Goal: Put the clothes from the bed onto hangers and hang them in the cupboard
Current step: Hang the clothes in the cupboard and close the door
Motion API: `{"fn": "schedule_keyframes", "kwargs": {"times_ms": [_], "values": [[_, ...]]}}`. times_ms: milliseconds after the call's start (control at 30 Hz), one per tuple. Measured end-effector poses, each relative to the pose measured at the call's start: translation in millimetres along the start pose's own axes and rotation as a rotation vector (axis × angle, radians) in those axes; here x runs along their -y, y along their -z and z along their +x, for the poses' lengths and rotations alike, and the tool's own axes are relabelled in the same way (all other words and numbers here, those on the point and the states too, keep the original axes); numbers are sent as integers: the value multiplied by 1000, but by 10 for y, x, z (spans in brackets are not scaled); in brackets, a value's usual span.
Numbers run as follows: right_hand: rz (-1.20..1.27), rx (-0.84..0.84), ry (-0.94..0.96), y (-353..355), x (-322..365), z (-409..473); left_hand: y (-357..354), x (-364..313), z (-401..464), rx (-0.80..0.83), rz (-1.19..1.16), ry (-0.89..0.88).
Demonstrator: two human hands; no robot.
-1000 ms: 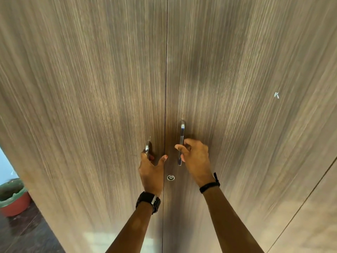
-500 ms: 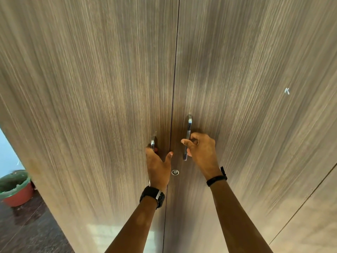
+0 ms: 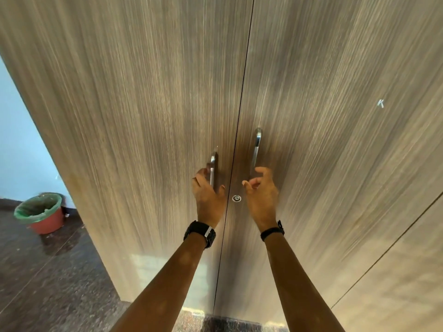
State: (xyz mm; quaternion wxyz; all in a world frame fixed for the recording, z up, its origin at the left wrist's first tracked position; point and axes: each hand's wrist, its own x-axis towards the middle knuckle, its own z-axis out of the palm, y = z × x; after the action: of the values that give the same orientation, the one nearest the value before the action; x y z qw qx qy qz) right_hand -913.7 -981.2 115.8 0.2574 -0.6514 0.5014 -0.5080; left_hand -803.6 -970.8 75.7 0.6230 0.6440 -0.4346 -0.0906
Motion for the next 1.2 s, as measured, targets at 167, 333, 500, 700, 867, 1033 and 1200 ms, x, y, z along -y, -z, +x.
{"fn": "schedule_keyframes", "kwargs": {"times_ms": [167,333,500,700,867,1033,1200], "values": [[-3,227,-109,-306,-257,-607,347,333,-600,171,55,114],[-64,514,-192,-829,-461,-1314,988,912,-1149,213,151,352],[-160,930,-289,-1479,-503,-2078,1818,1518,-1668,246,267,619],[-190,1445,-221,-2269,-242,-3043,3038,2257,-2183,236,178,921],[-248,1677,-275,-3095,201,-3886,4264,3170,-2668,106,160,1126],[-293,1874,-333,-3932,821,-4864,5540,2927,-2791,-112,271,1261],[-375,1971,-57,-4676,1284,-5638,6477,3079,-2980,-202,226,1368]]}}
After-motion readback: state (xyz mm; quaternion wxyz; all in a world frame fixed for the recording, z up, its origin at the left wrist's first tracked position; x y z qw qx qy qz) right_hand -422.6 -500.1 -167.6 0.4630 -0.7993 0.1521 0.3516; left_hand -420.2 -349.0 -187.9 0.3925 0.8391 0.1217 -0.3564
